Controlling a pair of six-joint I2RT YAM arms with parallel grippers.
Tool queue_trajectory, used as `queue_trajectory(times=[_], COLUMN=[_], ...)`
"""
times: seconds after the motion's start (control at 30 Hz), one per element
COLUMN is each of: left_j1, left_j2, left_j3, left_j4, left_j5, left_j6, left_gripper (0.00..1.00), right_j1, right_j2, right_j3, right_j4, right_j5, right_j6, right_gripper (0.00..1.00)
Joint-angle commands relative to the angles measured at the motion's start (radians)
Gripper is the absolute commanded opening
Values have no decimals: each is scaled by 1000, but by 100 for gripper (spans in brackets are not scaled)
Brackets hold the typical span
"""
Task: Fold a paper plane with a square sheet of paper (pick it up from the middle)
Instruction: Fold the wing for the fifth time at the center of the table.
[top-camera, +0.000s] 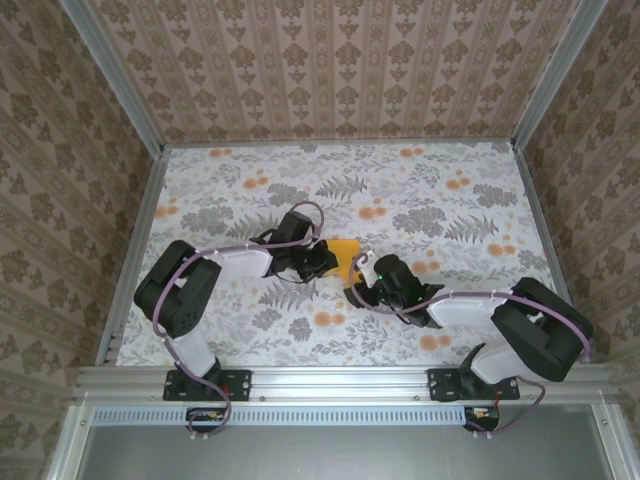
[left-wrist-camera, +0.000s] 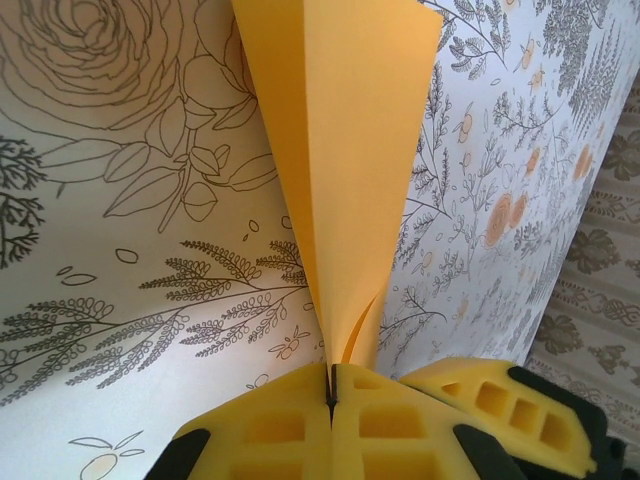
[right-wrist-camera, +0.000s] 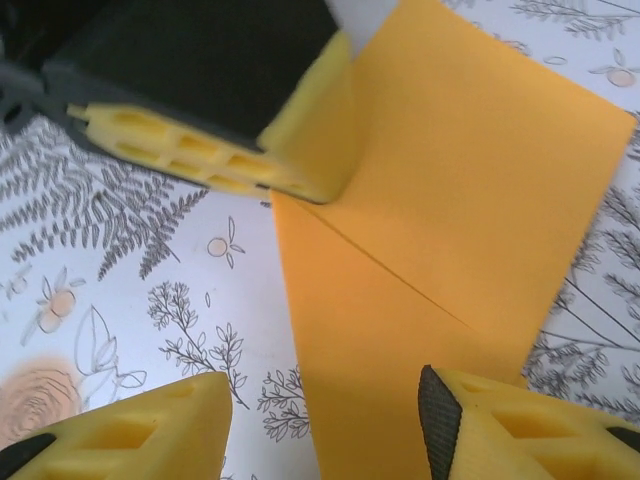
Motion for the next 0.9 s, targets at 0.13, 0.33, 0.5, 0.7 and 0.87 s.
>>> queue_trajectory(times=[0.13,0.33,0.5,0.7,0.87], left_j1=[-2,-1,3,12,26], left_j2=[1,2,1,-7,-21], left_j3=[29,31,28,27,30], left_j4=[-20,-20,-24,-31,-50], left_j5=[6,11,13,8,7], left_j6=[-24,-25,-33,-31,-23], left_gripper=[0,0,0,0,7], right_j1=[55,75,78,77,78], right_j2=[101,182,220,220,215], right_j3=[26,51,51,42,39], right_j4=[133,189,250,260,264], right_j5=[157,247,258,234,213], right_j6=[-200,-215,-225,-222,-208], right_gripper=[56,55,45,32,21])
